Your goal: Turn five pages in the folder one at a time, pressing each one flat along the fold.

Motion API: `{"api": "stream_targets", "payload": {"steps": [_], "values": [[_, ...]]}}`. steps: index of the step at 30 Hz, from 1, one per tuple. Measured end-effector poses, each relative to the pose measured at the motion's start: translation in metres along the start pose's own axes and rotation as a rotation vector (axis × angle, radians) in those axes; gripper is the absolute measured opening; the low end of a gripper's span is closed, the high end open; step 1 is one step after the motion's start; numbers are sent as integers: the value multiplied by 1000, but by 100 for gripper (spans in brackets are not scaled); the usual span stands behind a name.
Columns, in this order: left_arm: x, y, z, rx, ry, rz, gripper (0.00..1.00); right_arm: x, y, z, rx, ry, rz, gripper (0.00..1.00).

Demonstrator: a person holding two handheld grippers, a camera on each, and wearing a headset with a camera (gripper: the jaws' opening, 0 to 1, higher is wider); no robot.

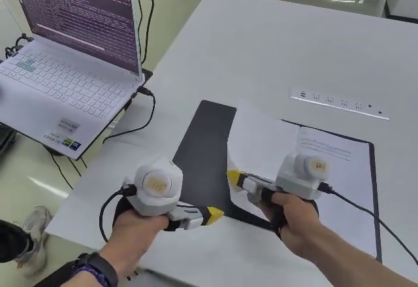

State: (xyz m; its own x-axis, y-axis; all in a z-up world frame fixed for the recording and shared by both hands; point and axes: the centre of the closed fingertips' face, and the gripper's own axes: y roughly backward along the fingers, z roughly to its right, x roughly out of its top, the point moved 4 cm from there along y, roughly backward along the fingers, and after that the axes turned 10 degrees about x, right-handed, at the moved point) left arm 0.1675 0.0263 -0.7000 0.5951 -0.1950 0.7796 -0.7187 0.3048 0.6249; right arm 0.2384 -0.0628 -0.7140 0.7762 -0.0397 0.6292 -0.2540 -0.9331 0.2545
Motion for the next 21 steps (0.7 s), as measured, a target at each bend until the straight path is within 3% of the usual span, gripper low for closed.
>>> {"api": "stream_targets", "payload": {"steps": [8, 21], "values": [[-4, -1, -6, 6, 11, -8, 79, -6, -10, 10, -14, -19, -22, 0], [-2, -2, -6, 5, 11, -12, 80, -18, -21, 28, -41, -46, -71, 0]]}}
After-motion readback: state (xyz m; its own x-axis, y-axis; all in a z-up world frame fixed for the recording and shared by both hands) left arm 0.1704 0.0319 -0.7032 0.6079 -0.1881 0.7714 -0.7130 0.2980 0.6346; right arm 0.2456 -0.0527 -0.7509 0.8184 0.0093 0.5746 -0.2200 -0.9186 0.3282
